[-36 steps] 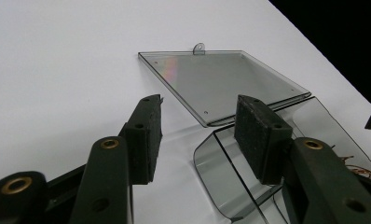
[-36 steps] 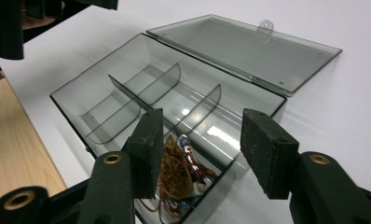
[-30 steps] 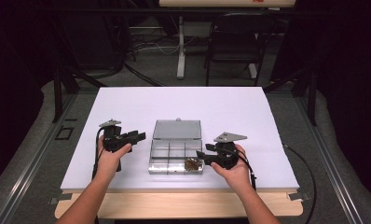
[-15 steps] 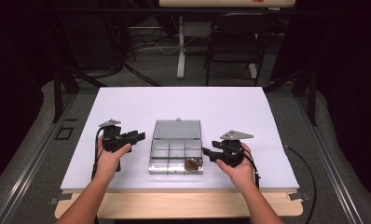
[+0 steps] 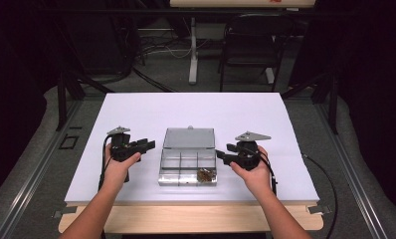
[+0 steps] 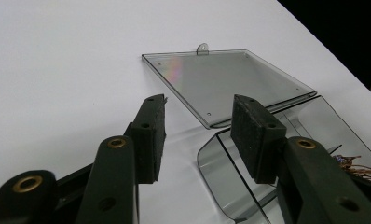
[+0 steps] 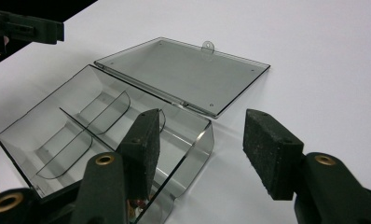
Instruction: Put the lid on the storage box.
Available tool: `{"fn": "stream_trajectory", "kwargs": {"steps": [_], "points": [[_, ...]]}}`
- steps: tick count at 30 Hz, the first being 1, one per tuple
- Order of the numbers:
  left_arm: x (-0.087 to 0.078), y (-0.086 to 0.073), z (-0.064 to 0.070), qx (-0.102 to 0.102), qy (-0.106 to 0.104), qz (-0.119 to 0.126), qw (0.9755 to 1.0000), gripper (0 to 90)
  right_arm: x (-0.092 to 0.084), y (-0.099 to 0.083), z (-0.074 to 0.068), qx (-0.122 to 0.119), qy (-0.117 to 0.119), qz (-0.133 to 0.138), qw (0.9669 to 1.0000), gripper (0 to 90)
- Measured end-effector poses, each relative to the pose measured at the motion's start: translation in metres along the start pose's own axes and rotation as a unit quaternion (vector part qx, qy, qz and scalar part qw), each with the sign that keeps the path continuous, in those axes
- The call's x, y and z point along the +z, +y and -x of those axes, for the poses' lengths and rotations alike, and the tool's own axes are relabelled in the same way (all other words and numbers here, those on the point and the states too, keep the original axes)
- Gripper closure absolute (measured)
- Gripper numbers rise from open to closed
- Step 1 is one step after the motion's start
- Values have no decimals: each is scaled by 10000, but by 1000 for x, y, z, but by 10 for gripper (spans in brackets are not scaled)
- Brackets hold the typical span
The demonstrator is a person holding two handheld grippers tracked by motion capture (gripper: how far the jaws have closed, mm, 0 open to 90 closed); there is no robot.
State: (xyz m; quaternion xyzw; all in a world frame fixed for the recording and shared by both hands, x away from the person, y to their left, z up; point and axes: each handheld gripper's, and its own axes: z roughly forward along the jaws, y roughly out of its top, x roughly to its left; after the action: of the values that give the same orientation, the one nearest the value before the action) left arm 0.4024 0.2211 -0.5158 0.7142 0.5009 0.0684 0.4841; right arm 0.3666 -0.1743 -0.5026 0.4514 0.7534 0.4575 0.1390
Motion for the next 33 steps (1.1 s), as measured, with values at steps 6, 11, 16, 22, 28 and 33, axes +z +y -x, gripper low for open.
{"fn": "stream_trajectory", "kwargs": {"steps": [6,11,16,22,28,33], "points": [[2,4,1,5,-30,33,10000,542,3,7,2,22,-65,-141,9999,463],[5,7,3,-32,-80,46,10000,541,5,15,3,97,-52,-129,9999,458],[7,11,4,55,-24,-27,10000,521,6,23,5,145,-119,-170,9997,455],[8,17,8,146,-31,-108,9998,519,9,27,9,246,-123,-242,9993,467],[14,24,11,187,-9,-236,9995,519,14,32,12,328,-125,-289,9990,476],[21,30,13,103,-55,-328,9994,522,20,37,15,374,-158,-337,9986,471]]}}
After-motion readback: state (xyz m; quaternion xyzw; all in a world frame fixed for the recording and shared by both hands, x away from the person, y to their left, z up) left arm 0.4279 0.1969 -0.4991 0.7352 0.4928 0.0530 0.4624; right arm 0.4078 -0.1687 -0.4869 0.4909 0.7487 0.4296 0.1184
